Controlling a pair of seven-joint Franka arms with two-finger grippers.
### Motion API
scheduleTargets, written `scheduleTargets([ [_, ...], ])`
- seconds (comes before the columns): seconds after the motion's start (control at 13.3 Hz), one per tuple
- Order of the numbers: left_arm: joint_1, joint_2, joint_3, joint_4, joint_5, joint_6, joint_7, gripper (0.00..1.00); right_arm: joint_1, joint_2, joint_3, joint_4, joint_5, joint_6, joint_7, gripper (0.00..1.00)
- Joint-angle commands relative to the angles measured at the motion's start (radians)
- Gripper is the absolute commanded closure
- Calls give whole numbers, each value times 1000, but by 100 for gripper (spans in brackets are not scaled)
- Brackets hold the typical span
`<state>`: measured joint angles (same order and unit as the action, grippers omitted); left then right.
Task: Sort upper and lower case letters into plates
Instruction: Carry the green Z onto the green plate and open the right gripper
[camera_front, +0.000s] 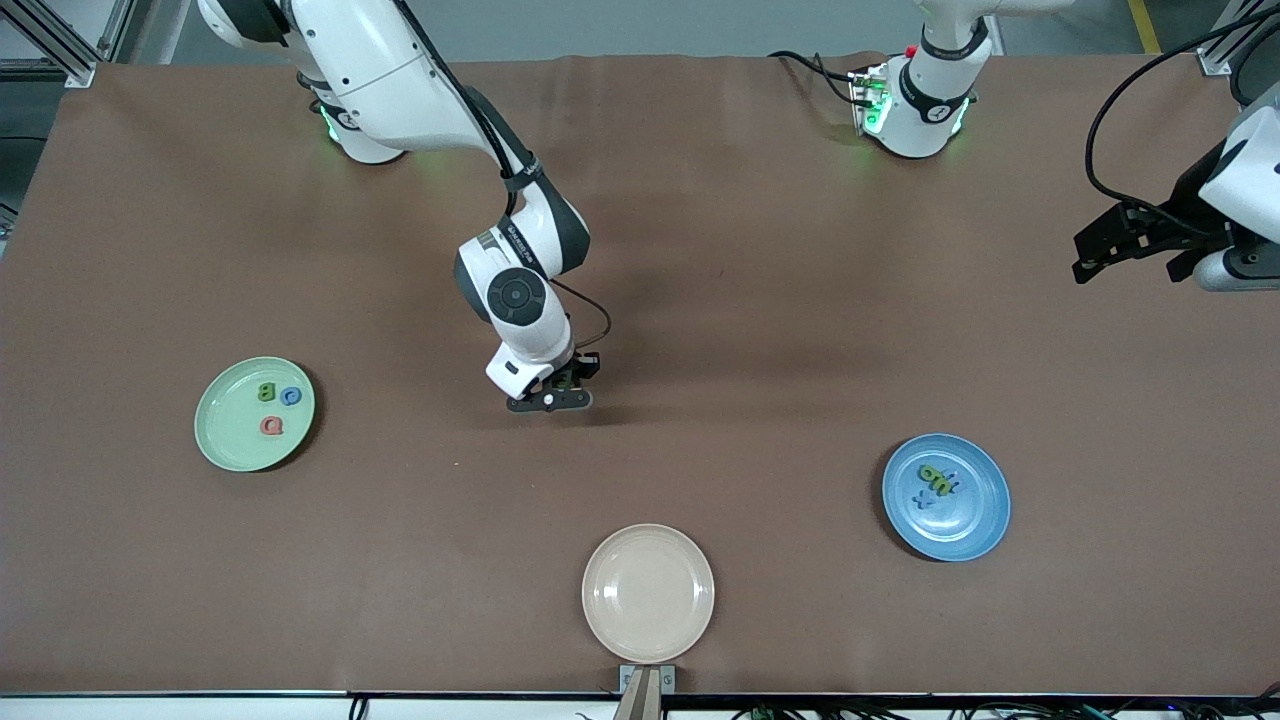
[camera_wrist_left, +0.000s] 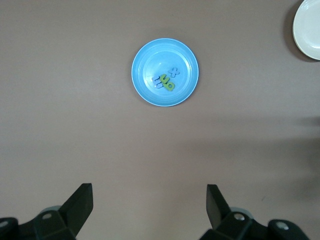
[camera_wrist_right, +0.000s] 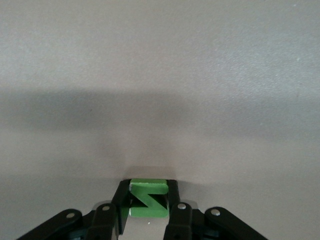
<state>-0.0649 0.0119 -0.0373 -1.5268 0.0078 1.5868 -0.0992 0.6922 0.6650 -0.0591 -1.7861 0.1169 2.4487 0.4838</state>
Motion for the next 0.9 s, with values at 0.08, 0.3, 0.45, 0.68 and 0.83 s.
scheduleTargets([
  [0.08, 5, 23, -4, 16, -22, 2, 3, 0, 1, -57, -8, 10, 20, -93, -16, 86],
  [0.3, -1, 25, -6, 17, -23, -1, 1, 0, -77, -200, -13, 21, 12, -313, -118, 86],
  [0.45, 7, 23, -4, 36, -23, -2, 15, 0, -178, -293, -15, 22, 13, -460, -265, 86],
  [0.68, 11, 31, 2, 36, -17, 2, 16, 0, -371, -375, -15, 22, 7, -594, -567, 86],
  [0.83, 11, 33, 5, 39, -20, 7, 18, 0, -492, -387, -19, 13, -22, -612, -721, 86],
])
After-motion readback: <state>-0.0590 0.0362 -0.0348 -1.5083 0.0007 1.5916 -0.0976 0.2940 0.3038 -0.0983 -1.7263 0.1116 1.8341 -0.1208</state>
